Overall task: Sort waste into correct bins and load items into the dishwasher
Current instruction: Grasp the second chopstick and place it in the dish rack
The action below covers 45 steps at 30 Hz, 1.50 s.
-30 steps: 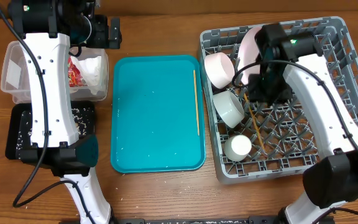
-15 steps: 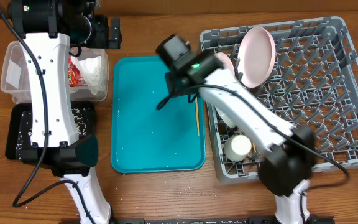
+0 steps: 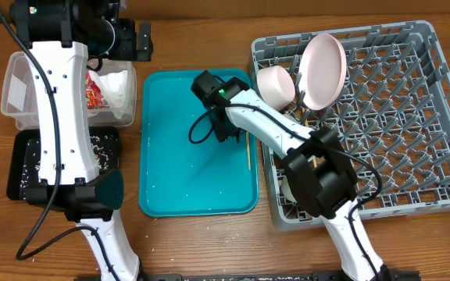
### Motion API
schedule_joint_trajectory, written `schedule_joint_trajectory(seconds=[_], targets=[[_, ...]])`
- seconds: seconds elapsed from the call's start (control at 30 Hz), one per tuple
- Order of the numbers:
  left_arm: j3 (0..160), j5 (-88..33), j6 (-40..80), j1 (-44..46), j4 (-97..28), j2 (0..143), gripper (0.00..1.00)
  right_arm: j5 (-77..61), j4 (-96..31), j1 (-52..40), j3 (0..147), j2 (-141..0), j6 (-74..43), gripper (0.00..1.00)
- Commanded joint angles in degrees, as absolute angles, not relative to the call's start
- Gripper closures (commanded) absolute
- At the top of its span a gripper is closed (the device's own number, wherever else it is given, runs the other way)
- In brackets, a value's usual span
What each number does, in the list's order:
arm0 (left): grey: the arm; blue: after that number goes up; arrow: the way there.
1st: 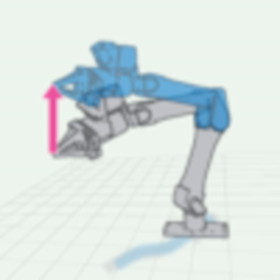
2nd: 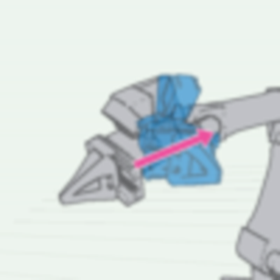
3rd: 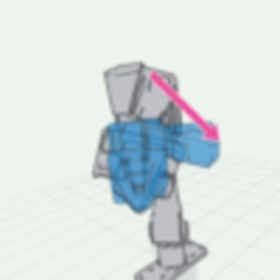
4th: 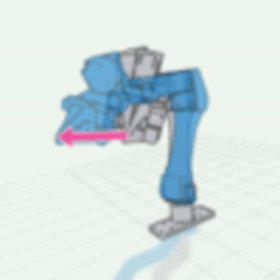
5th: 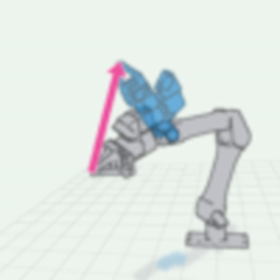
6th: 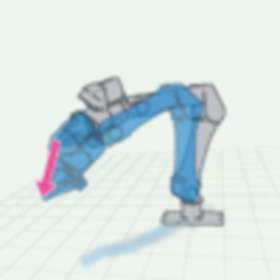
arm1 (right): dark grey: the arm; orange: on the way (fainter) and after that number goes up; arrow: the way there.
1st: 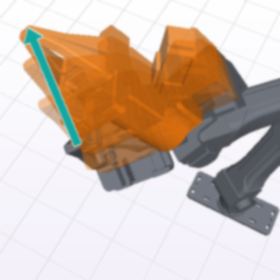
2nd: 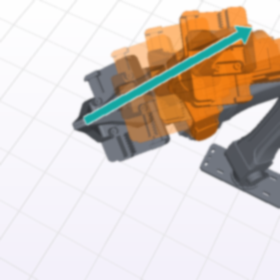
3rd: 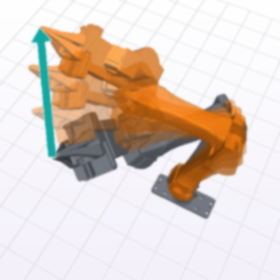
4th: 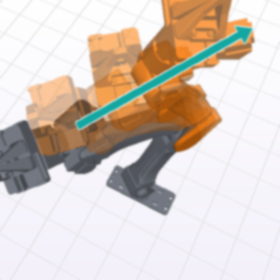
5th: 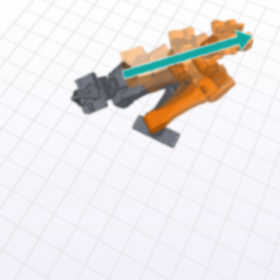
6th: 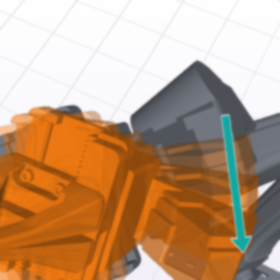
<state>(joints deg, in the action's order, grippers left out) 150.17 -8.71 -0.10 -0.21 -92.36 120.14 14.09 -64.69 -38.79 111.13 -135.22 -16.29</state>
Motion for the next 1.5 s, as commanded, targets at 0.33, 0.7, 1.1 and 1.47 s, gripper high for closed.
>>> schedule_joint_trajectory(seconds=[0.33, 0.7, 1.1, 1.47], targets=[[151.2, -8.4, 0.0, -0.4, -92.3, 120.3, 0.0, 0.7, -67.7, -34.7, 111.3, -137.1, -11.4, 0.4], [151.2, -8.4, 0.0, -0.4, -92.3, 120.3, 0.0, 0.3, -75.2, -36.3, 117.6, -136.9, -10.4, 0.96], [151.2, -8.4, 0.0, -0.4, -92.3, 120.3, 0.0, -1.1, -97.1, -36.8, 163.7, -131.4, -10.4, 0.96], [151.2, -8.4, 0.0, -0.3, -92.3, 120.3, 0.0, 8.2, -97.1, -31.4, 143.0, -103.0, -12.0, 0.96]])
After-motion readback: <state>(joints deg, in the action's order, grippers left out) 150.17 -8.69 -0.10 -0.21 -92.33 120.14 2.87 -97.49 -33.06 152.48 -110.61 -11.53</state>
